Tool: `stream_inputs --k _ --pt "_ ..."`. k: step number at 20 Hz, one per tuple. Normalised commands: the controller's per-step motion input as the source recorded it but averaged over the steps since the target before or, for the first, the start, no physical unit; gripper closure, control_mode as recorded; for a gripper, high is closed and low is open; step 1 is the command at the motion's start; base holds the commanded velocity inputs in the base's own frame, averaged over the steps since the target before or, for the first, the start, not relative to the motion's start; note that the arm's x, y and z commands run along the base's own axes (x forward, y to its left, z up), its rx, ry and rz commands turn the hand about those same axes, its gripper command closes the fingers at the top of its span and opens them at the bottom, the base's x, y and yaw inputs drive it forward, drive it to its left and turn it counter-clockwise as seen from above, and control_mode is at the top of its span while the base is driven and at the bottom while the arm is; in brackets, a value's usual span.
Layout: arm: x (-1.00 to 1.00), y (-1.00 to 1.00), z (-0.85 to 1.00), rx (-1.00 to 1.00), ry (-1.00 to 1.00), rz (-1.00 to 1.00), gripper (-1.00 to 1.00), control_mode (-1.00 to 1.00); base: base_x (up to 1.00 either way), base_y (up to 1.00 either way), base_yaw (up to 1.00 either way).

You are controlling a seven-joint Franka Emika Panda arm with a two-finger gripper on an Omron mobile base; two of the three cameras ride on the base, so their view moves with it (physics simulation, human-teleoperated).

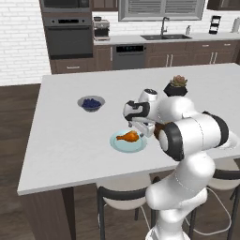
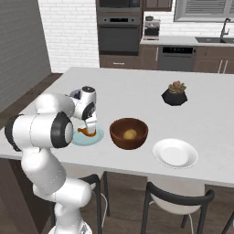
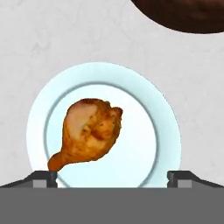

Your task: Pick the chicken drumstick and potato from their plates and place them in the bowl. Then put the bowl in the fridge.

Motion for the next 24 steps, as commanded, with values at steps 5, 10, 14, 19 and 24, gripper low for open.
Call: stream_inputs --k 5,10,14,19,24 --pt "0.31 0.00 -0.47 0.00 0.02 -0.02 -1.00 -1.00 0.00 0.00 0.00" --pt "0.14 0.00 -0.45 0.00 0.00 -0.01 -1.00 -1.00 0.00 0.00 0.00" --pt "0.00 0.00 -0.65 -0.02 0.00 -0.01 -1.00 -1.00 0.00 0.00 0.00" --pt "-0.01 0.08 -0.80 -0.03 0.00 -0.01 1.00 -1.00 0.00 0.00 0.00" --pt "0.12 0.25 -0.95 0.00 -0.01 0.00 1.00 -1.00 0.00 0.00 0.00"
